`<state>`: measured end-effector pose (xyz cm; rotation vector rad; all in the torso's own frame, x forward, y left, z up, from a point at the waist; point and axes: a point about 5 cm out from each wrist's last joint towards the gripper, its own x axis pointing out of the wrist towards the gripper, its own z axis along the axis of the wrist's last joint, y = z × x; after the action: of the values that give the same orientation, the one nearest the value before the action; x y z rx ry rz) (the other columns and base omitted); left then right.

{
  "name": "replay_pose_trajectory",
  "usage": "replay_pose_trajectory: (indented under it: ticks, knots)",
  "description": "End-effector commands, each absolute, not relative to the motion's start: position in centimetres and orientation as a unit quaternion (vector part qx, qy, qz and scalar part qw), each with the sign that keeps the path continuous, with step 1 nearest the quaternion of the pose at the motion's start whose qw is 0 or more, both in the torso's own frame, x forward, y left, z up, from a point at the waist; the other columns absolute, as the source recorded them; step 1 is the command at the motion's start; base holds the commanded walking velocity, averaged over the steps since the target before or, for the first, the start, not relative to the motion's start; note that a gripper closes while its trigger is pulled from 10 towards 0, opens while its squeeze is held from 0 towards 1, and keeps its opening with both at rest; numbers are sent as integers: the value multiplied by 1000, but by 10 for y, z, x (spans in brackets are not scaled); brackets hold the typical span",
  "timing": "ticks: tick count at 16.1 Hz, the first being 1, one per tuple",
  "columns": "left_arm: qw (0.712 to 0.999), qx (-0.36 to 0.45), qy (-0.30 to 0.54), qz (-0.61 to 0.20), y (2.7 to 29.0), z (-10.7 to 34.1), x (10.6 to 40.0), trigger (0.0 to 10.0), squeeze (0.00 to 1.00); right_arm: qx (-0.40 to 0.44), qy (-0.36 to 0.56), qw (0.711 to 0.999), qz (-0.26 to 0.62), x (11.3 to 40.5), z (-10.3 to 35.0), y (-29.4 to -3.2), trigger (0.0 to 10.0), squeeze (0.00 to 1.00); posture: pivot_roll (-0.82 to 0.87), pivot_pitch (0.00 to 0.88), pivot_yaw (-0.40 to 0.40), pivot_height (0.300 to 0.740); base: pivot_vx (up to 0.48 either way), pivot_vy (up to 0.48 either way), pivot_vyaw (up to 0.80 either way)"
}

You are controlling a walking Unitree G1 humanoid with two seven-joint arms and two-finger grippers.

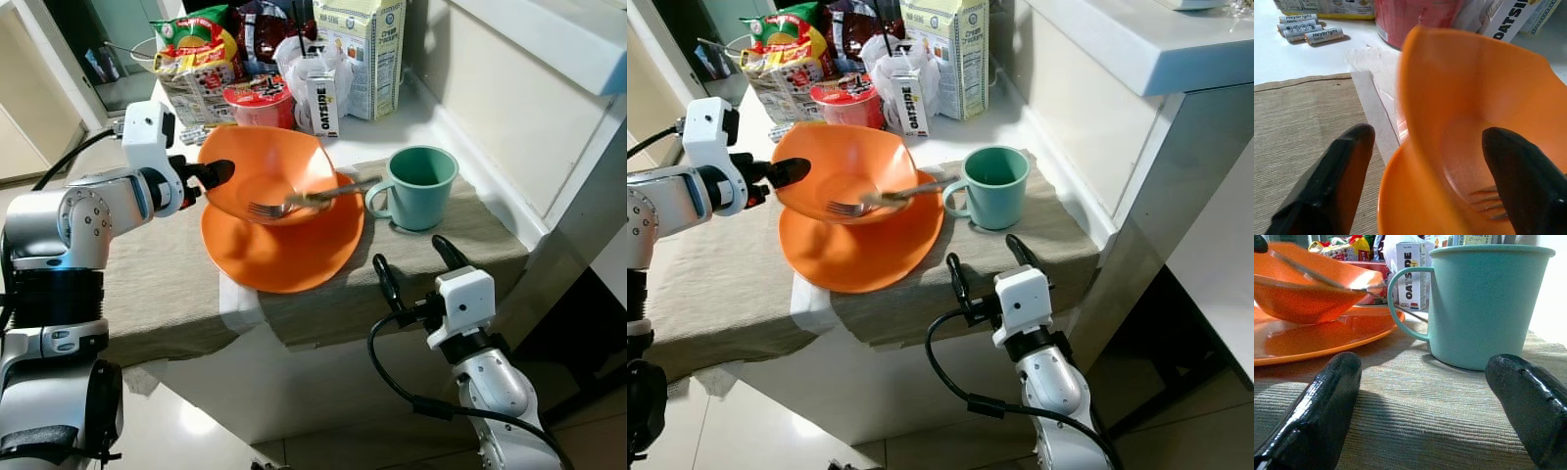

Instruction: Setting the table

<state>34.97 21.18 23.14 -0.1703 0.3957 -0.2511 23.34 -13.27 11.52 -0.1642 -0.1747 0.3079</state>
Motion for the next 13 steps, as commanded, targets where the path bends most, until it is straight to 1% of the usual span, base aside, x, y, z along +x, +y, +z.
replay_pose_trajectory:
  ticks: [1, 7, 8, 9, 10, 11, 13]
  knots:
    - [972, -76, 189, -115, 217, 236, 352, 10000, 1000, -89, -30, 986, 136, 231, 96, -139, 10000, 0, -162, 30, 162, 740, 0, 0, 0]
    - [972, -72, 184, -126, 217, 236, 352, 10000, 1000, -89, -28, 987, 134, 230, 95, -139, 10000, 0, -163, 33, 162, 740, 0, 0, 0]
    - [973, -57, 181, -130, 216, 236, 352, 10000, 863, -89, -28, 987, 134, 230, 95, -139, 10000, 0, -163, 33, 162, 740, 0, 0, 0]
    - [974, -49, 176, -130, 215, 237, 353, 10000, 0, -89, -28, 987, 134, 230, 95, -139, 10000, 0, -163, 34, 162, 740, 0, 0, 0]
    - [975, -42, 176, -130, 216, 236, 353, 10000, 0, -89, -27, 987, 134, 230, 95, -139, 10000, 0, -164, 35, 163, 740, 0, 0, 0]
    - [976, -17, 166, -139, 214, 237, 352, 10000, 0, -90, -27, 987, 134, 230, 95, -139, 10000, 0, -162, 35, 162, 740, 0, 0, 0]
    - [976, 4, 136, -170, 203, 241, 350, 10000, 0, -89, -27, 987, 134, 230, 95, -139, 10000, 0, -160, 35, 161, 740, 0, 0, 0]
